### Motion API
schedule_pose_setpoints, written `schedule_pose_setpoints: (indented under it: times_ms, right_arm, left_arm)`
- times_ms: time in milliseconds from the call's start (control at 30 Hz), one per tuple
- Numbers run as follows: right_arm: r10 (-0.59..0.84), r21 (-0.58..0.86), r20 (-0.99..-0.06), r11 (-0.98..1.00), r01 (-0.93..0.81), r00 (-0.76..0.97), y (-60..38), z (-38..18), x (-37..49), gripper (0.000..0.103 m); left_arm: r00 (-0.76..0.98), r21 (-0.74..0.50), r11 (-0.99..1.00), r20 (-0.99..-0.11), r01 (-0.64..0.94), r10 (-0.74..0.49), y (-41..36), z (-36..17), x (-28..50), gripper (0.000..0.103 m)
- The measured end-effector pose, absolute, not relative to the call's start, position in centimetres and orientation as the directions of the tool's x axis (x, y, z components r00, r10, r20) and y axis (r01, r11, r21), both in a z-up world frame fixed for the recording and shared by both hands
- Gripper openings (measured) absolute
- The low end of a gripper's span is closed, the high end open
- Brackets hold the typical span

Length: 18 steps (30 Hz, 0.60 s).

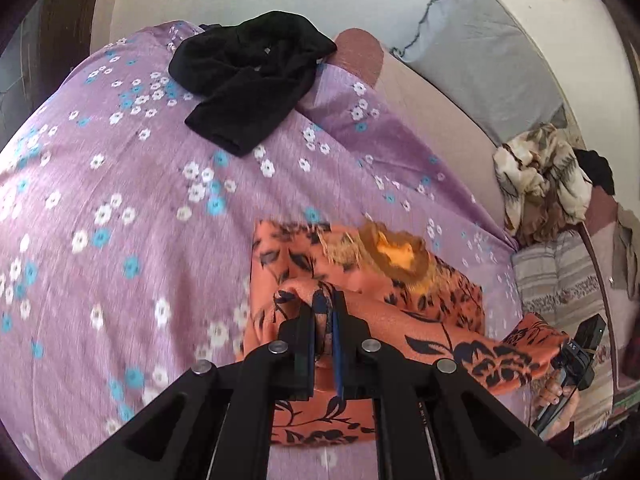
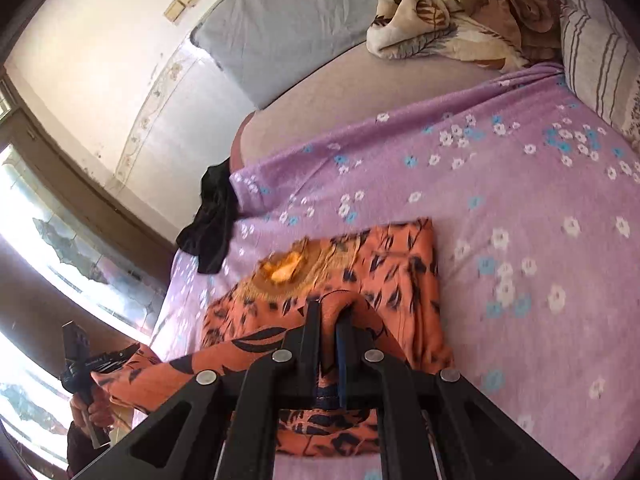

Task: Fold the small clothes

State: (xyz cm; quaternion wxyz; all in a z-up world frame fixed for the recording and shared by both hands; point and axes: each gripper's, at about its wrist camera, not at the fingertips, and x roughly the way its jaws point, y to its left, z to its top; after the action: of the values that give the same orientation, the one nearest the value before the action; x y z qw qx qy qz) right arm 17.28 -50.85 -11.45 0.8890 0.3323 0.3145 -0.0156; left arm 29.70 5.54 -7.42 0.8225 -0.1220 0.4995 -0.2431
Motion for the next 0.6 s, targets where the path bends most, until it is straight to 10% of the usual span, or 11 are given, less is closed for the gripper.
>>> schedule_pose_setpoints:
  times_ms: [267, 600]
  right_arm:
    - [0.065, 0.564, -0.712, 0.647, 0.513, 0.700, -56.2, -20.9, 25.7, 0.016]
    - [0.015, 0.478, -0.678, 0.768, 0.426, 0.735, -51.9, -18.3, 20.5, 0.017]
  left_arm:
    - [0.341, -0.382, 0.923, -0.862, 0.046, -0.374, 4.5, -17.8, 36.3, 0.021]
    - [0.536, -0.362, 0.932, -0.789, -0.010, -0.300, 5.7, -12.4, 24.2, 0.053]
